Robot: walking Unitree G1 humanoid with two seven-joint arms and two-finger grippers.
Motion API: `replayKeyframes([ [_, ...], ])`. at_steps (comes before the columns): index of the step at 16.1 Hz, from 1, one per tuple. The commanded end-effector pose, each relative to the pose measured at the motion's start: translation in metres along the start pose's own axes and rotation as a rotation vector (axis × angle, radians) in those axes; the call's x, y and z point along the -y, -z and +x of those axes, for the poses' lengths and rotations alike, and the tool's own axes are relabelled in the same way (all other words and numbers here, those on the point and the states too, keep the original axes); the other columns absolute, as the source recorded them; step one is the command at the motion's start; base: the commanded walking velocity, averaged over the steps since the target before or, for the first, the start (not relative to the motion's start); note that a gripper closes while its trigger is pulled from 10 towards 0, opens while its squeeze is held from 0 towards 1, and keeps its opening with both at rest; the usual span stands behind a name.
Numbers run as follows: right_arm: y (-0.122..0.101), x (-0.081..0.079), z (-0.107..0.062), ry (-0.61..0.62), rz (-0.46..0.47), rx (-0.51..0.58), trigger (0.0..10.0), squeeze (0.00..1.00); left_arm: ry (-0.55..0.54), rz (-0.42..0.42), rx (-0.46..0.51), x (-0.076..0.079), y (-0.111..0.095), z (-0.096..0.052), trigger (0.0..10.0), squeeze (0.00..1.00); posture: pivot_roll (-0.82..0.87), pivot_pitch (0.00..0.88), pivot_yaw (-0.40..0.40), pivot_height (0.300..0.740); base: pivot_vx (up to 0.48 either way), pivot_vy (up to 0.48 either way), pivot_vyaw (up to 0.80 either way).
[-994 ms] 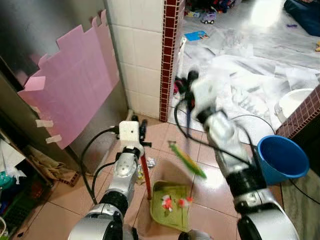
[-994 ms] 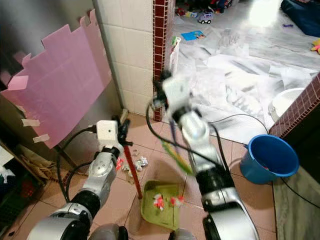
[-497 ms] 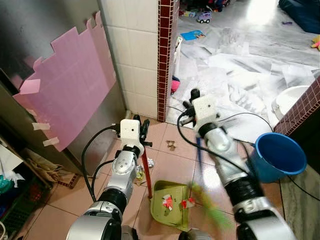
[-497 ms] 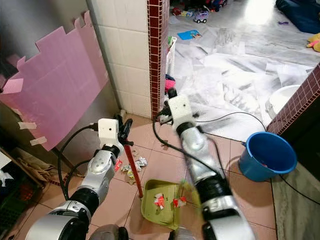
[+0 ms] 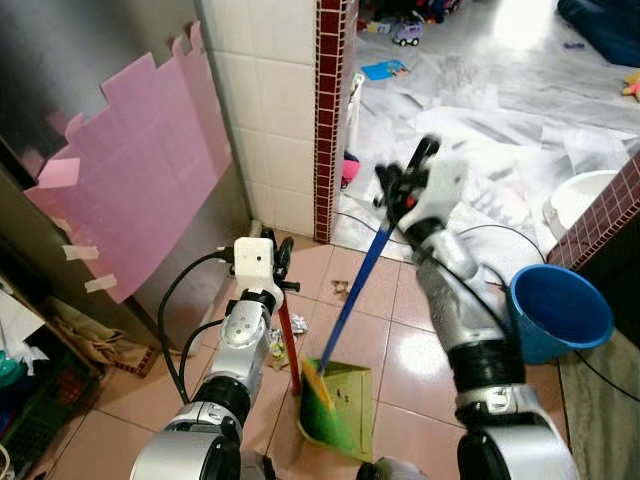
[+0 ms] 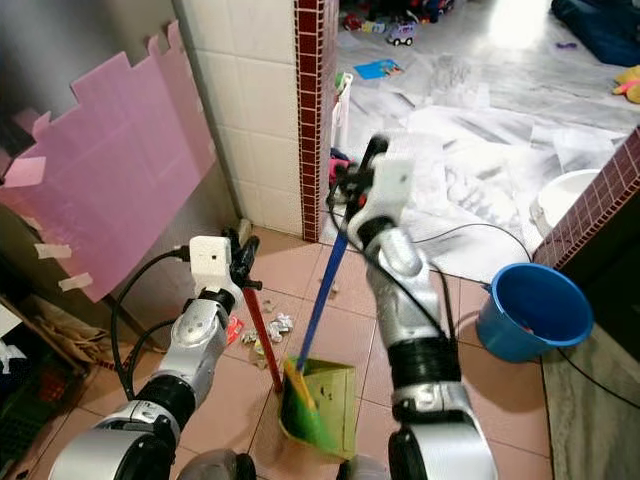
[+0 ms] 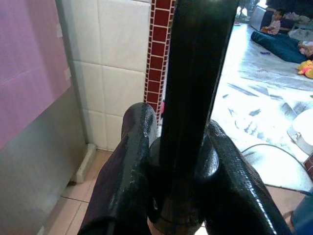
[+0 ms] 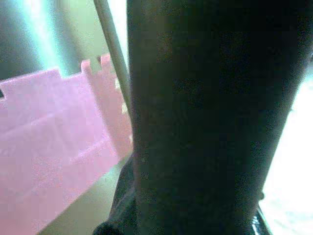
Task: Sweep floor
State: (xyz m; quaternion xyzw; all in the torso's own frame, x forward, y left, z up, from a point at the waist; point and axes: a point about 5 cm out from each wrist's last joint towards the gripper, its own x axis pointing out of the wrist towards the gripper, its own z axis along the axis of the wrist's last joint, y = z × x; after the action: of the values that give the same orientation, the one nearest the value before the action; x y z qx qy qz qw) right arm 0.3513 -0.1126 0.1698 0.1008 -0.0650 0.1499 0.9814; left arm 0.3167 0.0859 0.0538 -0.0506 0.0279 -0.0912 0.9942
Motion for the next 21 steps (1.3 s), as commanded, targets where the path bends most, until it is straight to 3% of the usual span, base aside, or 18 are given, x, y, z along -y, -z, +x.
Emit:
replayKeyframes([
  [1, -0.041, -0.015, 0.008, -0.077, -0.049, 0.196, 10.0, 0.00, 0.011, -0.032, -0.059, 0.005, 0.012, -0.005, 10.0, 0.00, -0.09, 0.003, 0.036, 0.740, 0.000, 0.000, 0.00],
  [4, -0.057, -0.001, -0.001, -0.044, -0.280, 0.294, 10.0, 0.00, -0.003, -0.025, -0.053, 0.004, 0.007, -0.002, 10.0, 0.00, -0.09, 0.000, 0.033, 0.740, 0.000, 0.000, 0.00],
  [7, -0.050, 0.015, -0.017, 0.007, -0.343, 0.261, 10.0, 0.00, -0.003, 0.012, -0.032, -0.005, 0.002, -0.002, 10.0, 0.00, -0.09, 0.000, 0.037, 0.740, 0.000, 0.000, 0.00],
  [9, -0.031, 0.030, -0.036, 0.109, -0.378, 0.190, 10.0, 0.00, -0.015, 0.008, 0.011, -0.016, -0.004, -0.005, 10.0, 0.00, -0.09, 0.000, 0.037, 0.740, 0.000, 0.000, 0.00],
  [11, -0.014, 0.034, -0.050, 0.174, -0.439, 0.150, 10.0, 0.00, -0.038, -0.003, 0.017, -0.021, -0.006, -0.010, 10.0, 0.00, -0.08, 0.000, 0.038, 0.740, 0.000, 0.000, 0.00],
  [16, 0.014, 0.043, -0.065, 0.327, -0.402, 0.049, 10.0, 0.00, -0.042, -0.008, 0.036, -0.027, -0.009, -0.025, 10.0, 0.00, -0.08, 0.000, 0.062, 0.740, 0.000, 0.000, -0.16],
  [19, 0.015, 0.047, -0.061, 0.343, -0.400, 0.046, 10.0, 0.00, -0.055, -0.019, 0.034, -0.030, -0.012, -0.026, 10.0, 0.00, -0.07, 0.000, 0.061, 0.740, 0.000, 0.000, -0.80],
  [21, 0.011, 0.044, -0.049, 0.317, -0.398, 0.064, 10.0, 0.00, -0.030, 0.005, 0.043, -0.035, -0.023, -0.028, 10.0, 0.00, -0.04, 0.000, 0.035, 0.740, 0.000, 0.000, -0.80],
])
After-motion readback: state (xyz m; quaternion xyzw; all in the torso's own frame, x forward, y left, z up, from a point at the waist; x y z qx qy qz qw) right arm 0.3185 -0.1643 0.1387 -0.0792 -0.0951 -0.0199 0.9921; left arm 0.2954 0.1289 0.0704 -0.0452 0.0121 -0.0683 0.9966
